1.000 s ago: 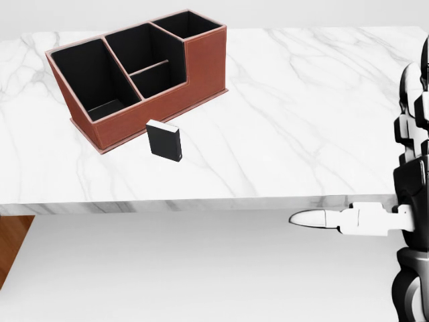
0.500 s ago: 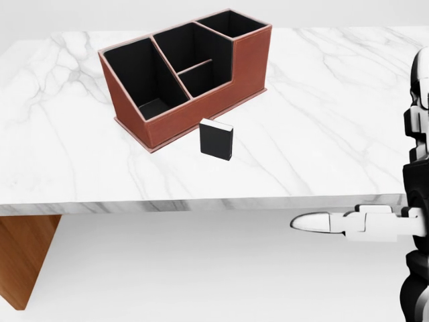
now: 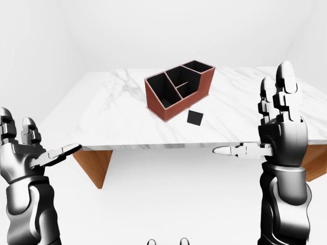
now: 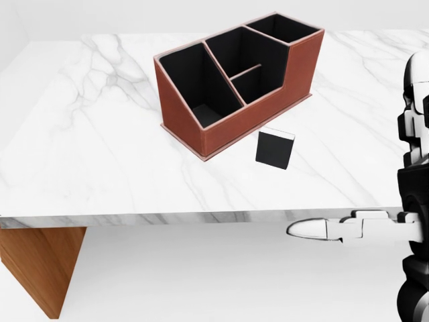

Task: Pick up the book and place it in the left compartment of the caddy.

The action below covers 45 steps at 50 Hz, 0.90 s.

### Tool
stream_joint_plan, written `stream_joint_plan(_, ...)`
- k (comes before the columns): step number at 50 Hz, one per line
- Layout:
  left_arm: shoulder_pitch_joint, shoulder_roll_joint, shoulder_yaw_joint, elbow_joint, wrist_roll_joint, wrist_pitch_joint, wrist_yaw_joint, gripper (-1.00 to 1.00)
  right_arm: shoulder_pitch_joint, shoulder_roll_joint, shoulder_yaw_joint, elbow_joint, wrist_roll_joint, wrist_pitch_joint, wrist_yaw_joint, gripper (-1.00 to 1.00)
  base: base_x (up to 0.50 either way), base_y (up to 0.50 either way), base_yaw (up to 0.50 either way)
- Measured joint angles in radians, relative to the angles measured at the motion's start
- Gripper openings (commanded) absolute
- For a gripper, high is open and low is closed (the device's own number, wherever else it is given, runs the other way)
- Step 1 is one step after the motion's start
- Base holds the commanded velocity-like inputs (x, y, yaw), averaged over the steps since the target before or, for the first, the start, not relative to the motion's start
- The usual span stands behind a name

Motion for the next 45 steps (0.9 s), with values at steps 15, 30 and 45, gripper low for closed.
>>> stream_joint_plan(15, -0.009, -0.001, -0.007, 0.036, 0.001, -0.01, -0.012, 1.0, 0.01, 0.002, -0.006, -0.003, 0.023, 0.0, 0.004, 1.0, 0.5, 0.05, 0.0)
stream_joint_plan(30, -0.003, -0.004, -0.006, -0.008, -0.002, 0.0, -0.003, 1.0, 0.021, -0.001, -0.02, -0.012, 0.03, 0.0, 0.01, 1.0, 0.5, 0.03, 0.0)
stream_joint_plan(45, -0.01, -0.002, -0.009, -0.002, 0.003, 0.0, -0.008, 1.0, 0.031, 0.0, -0.021, -0.022, 0.02, 0.0, 0.018, 1.0, 0.5, 0.04, 0.0)
